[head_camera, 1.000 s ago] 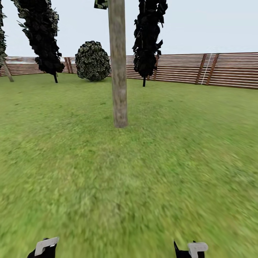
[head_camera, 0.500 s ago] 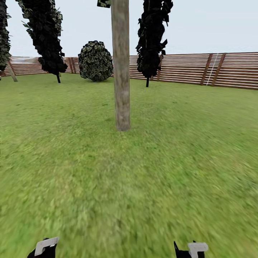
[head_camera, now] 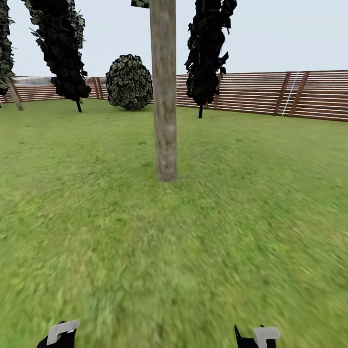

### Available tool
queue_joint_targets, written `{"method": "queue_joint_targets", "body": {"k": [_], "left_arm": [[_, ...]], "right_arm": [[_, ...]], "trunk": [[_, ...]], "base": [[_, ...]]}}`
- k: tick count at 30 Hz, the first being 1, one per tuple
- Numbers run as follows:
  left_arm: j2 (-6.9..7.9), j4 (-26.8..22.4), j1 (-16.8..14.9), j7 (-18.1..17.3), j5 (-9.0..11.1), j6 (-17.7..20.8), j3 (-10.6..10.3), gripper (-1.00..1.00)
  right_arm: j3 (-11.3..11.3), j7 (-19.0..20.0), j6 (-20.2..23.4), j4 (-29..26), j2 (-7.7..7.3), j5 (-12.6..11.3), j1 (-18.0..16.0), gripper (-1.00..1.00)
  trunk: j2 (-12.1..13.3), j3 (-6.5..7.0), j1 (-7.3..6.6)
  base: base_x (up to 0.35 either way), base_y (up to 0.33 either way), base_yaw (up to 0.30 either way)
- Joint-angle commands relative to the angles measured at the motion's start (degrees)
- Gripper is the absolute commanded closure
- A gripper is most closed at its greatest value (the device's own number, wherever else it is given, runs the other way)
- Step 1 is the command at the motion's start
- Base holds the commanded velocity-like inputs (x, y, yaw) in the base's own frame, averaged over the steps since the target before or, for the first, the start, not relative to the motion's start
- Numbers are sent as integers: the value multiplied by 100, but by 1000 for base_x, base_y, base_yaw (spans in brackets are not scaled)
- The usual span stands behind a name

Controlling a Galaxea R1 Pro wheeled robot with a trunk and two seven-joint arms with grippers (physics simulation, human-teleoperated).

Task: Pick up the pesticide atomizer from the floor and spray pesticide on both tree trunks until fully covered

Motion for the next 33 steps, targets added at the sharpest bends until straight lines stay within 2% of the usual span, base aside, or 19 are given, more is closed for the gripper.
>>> {"method": "queue_joint_targets", "body": {"k": [1, 22, 33], "left_arm": [[-2, 5, -4, -39, 17, -15, 31, 100], [-2, 5, -2, -36, 12, -6, 31, 100], [-2, 5, -1, -35, 14, -6, 31, 100]], "right_arm": [[-7, -2, -17, 4, 0, 18, -3, -100], [-7, -2, -17, 4, 0, 22, -3, -100], [-7, -2, -17, 4, 3, 22, -3, -100]], "trunk": [[-2, -5, 2], [-2, -5, 2], [-2, -5, 2]], "base": [[336, 0, 0], [336, 0, 2], [336, 0, 138]]}}
